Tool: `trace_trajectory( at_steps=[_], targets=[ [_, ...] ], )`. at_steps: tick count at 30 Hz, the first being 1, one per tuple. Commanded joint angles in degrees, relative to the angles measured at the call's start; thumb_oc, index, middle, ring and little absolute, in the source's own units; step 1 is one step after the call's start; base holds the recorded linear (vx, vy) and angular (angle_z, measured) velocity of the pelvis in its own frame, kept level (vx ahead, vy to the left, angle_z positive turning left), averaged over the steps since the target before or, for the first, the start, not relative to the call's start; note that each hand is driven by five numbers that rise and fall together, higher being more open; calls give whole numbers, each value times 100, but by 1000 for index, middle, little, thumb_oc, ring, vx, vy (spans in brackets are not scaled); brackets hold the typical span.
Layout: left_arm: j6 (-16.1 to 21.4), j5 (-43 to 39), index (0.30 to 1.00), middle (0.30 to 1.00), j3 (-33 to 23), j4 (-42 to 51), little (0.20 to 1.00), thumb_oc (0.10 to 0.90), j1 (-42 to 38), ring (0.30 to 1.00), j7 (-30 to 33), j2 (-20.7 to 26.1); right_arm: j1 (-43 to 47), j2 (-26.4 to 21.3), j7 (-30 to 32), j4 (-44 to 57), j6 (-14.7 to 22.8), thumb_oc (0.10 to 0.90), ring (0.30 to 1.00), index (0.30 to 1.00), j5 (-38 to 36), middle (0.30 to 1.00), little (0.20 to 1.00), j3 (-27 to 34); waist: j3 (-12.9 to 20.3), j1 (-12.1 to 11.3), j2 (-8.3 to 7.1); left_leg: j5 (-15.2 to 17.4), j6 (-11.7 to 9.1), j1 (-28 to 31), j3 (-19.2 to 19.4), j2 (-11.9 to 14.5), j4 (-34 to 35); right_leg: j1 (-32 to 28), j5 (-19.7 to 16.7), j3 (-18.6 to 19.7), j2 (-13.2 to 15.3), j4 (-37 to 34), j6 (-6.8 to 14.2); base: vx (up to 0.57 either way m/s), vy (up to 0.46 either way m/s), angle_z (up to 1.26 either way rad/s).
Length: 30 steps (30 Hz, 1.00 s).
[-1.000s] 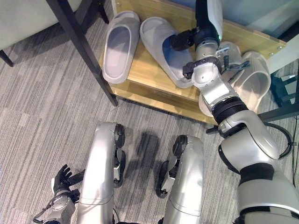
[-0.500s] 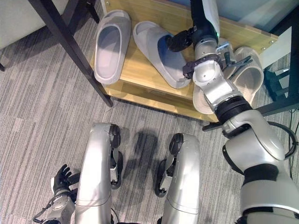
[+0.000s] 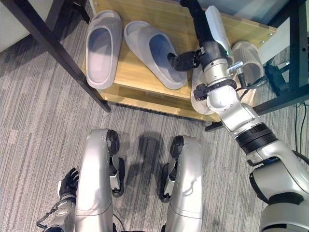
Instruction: Arrange the slippers neatly on the shoe rack.
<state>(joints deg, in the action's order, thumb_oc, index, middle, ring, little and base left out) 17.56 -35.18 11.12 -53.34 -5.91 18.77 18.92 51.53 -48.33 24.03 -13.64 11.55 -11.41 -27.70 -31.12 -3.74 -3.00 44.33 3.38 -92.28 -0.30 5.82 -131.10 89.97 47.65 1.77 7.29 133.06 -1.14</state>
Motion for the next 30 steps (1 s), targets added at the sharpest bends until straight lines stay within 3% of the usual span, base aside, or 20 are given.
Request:
trace_trajectory(
  at_steps=[1, 6, 10, 12, 17, 30],
  targets=[
    [165, 250, 900, 900, 18, -25, 900, 800, 230, 900, 97, -25, 400, -269, 345, 1117, 682, 800, 900, 900, 356, 900, 900, 726, 133, -189, -96, 323, 40, 233, -762, -284, 148, -86, -245, 677, 175, 9, -365, 0, 0, 0],
    [212, 377, 900, 900, -63, -24, 900, 800, 192, 900, 185, -83, -353, -171, 262, 1974, 709, 800, 900, 900, 724, 900, 900, 1186, 133, -155, -121, 310, 23, 233, -763, -301, 156, -114, -240, 684, 177, 12, -358, 0, 0, 0],
    [188, 454, 900, 900, -23, 54, 900, 800, 271, 900, 159, -142, -998, -131, 151, 2229, 684, 800, 900, 900, 684, 900, 900, 1420, 133, -154, -134, 302, 23, 233, -767, -336, 180, -122, -246, 692, 192, -10, -364, 0, 0, 0],
    [190, 585, 900, 900, 62, 7, 900, 800, 255, 900, 247, -182, -1460, 145, 119, 2526, 834, 800, 900, 900, 506, 900, 900, 1569, 133, -142, -128, 304, 35, 233, -762, -336, 172, -114, -265, 696, 175, -6, -378, 0, 0, 0],
    [242, 596, 900, 900, -66, -1, 900, 800, 275, 900, 426, -237, -2103, 50, -195, 3118, 906, 800, 900, 900, 365, 900, 900, 1654, 133, -107, -152, 296, 27, 233, -775, -341, 167, -117, -268, 702, 164, 3, -366, 0, 0, 0],
    [183, 506, 900, 900, -51, -257, 900, 800, 86, 900, 240, -333, -2133, 53, -724, 2980, 754, 800, 900, 900, 222, 900, 900, 1116, 133, -90, -165, 240, 2, 233, -764, -344, 204, -97, -281, 743, 156, 6, -396, 0, 0, 0]
  ],
)
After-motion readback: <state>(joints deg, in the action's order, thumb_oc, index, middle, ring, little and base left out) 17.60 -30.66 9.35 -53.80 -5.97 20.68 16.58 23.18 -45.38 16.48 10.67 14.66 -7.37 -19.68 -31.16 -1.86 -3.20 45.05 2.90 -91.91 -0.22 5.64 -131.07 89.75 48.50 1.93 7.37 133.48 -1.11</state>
